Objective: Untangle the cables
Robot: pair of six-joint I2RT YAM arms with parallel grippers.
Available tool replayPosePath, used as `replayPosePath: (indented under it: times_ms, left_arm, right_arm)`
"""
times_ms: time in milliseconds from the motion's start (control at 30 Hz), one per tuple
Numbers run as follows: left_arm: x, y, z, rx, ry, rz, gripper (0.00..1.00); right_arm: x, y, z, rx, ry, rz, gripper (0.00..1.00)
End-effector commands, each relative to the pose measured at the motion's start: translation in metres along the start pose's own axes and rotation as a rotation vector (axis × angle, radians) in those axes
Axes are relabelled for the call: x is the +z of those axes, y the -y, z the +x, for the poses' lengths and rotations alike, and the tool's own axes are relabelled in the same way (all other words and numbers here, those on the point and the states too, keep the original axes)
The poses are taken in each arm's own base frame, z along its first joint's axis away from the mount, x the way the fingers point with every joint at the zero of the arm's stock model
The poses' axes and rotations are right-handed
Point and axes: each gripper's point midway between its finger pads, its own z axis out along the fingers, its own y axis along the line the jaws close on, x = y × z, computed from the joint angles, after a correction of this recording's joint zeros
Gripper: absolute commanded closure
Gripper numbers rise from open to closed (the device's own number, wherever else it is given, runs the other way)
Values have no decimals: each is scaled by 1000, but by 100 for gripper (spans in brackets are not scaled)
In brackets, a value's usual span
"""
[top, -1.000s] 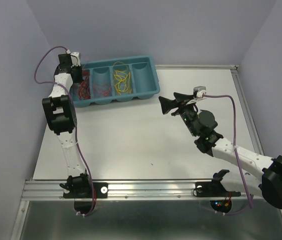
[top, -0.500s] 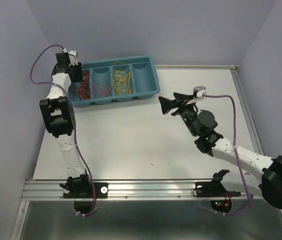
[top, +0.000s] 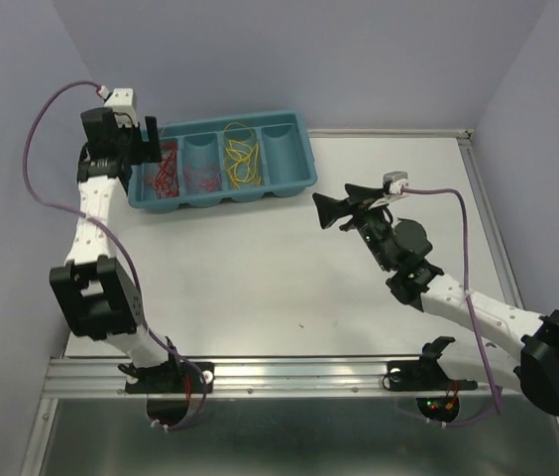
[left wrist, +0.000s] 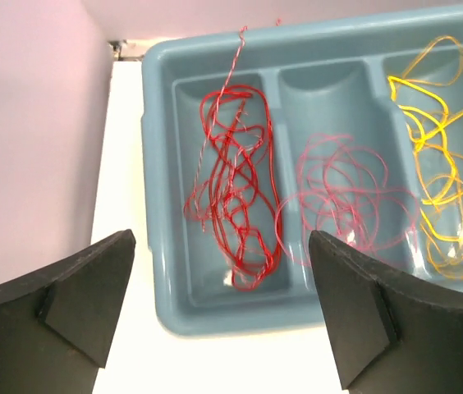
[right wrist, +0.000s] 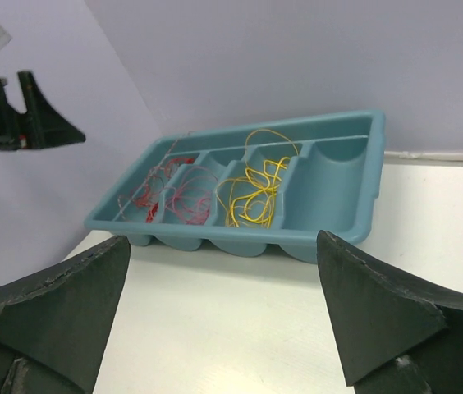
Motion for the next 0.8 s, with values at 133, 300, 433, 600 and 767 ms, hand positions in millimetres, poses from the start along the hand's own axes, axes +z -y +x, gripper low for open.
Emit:
replayPosePath:
  times_ms: [133,300,433,600,767]
  left_arm:
    - [-121,18,6,-3,386,-14,1]
    - [-161,41,61,53,471,58,1]
    - [-165,50,93,95,470,90,1]
    - [-182,47,101,95,570,51,1]
    - [-198,49,100,102,636,45,1]
  right_arm:
    - [-48,7,-56,-15,158,16,0]
    - [-84,33,-38,-21,121,106,0]
    - [-106,48,-26,-20,94,154,0]
    - [-125,55,-18,18,112,154,0]
    - [-129,47,-18,34,118,101,0]
